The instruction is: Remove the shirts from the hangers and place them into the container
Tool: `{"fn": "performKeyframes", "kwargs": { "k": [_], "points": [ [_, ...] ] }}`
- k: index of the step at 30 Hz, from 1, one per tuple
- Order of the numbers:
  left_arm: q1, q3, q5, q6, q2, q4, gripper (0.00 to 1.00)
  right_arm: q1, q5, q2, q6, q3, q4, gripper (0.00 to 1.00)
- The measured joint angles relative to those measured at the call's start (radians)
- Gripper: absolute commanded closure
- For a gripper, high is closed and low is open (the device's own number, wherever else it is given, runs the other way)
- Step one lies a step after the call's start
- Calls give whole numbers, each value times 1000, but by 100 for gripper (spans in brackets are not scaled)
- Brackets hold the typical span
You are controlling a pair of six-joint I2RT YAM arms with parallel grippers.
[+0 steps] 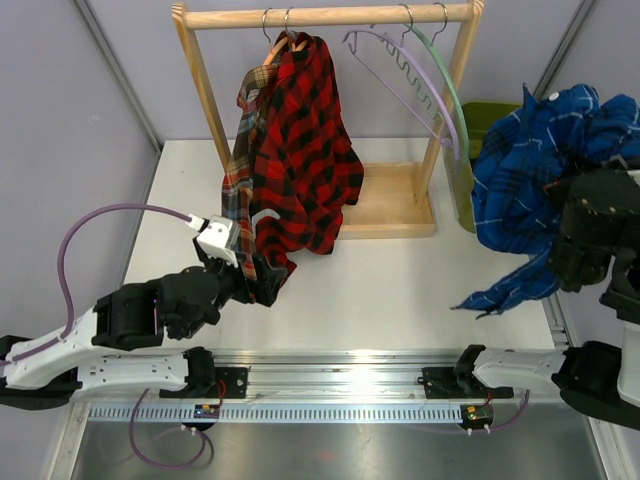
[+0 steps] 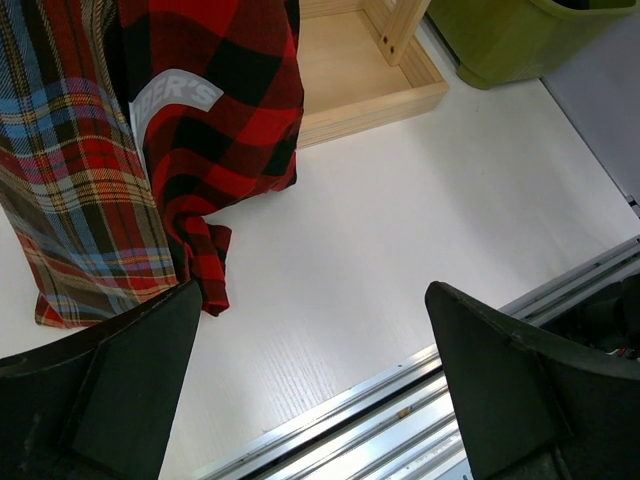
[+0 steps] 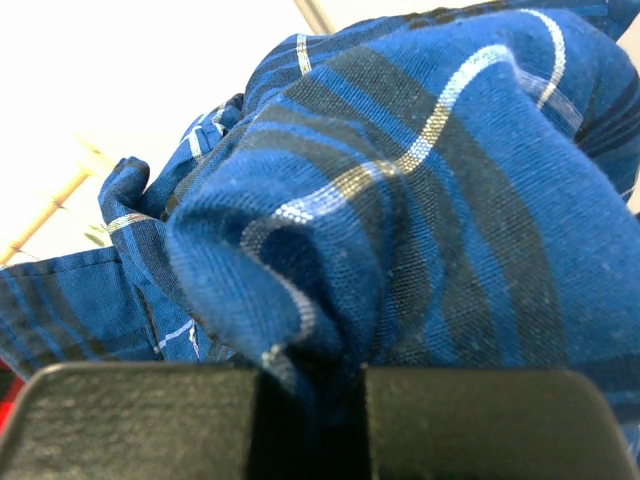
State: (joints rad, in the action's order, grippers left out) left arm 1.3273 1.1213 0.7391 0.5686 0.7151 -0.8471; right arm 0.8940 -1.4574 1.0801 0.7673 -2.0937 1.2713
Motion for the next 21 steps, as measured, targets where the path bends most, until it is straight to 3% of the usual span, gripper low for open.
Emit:
{"fn": "performKeyframes", "kwargs": {
  "k": [5, 9, 13, 14, 21],
  "points": [
    [0, 6, -7, -26, 15, 32, 1, 0, 0, 197, -5, -227, 55, 100],
    [0, 10, -10, -42, 23, 43, 1, -2, 3, 253, -138, -222, 8, 100],
    [0, 10, -10, -48, 20, 51, 1, -39, 118, 89, -587, 200, -506, 100],
    [0, 10, -10, -48, 19, 50, 1, -43, 136, 77, -672, 233, -575, 100],
    [0, 11, -10, -48, -16, 54, 1, -47, 187, 120, -1160, 103, -1049, 100]
  ]
}}
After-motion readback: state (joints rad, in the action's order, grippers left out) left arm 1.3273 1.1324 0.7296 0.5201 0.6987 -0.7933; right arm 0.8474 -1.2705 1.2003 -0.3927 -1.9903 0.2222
